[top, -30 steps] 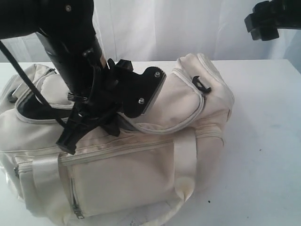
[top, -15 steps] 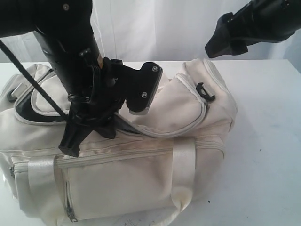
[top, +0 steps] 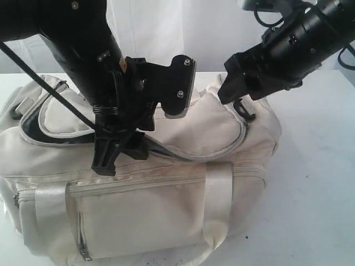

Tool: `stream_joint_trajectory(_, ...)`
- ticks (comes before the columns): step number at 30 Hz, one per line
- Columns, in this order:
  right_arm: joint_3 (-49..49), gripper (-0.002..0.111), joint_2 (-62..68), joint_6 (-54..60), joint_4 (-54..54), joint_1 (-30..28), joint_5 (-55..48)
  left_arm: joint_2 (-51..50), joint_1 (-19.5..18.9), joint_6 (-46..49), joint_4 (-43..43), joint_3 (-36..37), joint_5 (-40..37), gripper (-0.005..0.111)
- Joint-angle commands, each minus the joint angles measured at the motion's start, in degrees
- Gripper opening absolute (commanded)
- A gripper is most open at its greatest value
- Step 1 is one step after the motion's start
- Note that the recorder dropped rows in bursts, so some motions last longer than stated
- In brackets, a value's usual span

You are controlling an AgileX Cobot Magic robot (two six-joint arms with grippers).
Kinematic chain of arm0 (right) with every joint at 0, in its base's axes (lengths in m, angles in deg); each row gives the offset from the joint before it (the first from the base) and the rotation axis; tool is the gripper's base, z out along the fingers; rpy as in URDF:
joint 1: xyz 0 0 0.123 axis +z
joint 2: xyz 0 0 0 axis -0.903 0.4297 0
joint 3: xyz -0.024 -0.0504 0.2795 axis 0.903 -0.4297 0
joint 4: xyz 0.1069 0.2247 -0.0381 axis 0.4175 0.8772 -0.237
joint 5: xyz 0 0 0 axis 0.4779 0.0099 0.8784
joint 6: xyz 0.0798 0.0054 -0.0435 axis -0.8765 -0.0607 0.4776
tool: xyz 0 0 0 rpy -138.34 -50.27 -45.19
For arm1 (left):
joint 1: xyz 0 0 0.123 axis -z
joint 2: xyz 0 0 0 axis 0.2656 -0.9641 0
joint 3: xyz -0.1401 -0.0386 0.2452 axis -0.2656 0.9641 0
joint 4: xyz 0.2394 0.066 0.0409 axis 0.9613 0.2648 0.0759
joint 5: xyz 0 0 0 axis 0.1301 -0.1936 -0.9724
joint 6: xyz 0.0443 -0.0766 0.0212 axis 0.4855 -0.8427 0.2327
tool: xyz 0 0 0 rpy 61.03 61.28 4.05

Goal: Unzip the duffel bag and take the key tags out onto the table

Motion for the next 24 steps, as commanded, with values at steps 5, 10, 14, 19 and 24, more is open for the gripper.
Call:
stream_joint_trajectory(5,-0.1,0.061,0.1,0.6,-1.6,-0.2,-4.6,0.8,0.0,-13.3,6.2,0.3,2.0,0.021)
stream_joint_trajectory(10,-0.1,0.061,-1.6,3.5,-5.6,-0.2,-0.3,0.8,0.0,-18.5,10.8,0.3,2.2,0.0)
stream_joint_trajectory(14,-0.1,0.061,-3.4,5.1,-10.4,-0.2,1.2,1.1,0.0,-22.9,13.6,0.3,3.5,0.0)
stream_joint_trajectory(19,-0.1,0.061,-3.7,7.6,-12.7,-0.2,-0.2,2.0,0.0,-22.9,13.5,0.1,4.1,0.003)
stream_joint_trajectory(24,-0.1,0.06,-3.7,11.4,-12.6,-0.2,-0.5,2.7,0.0,-22.7,13.7,0.1,4.1,0.033)
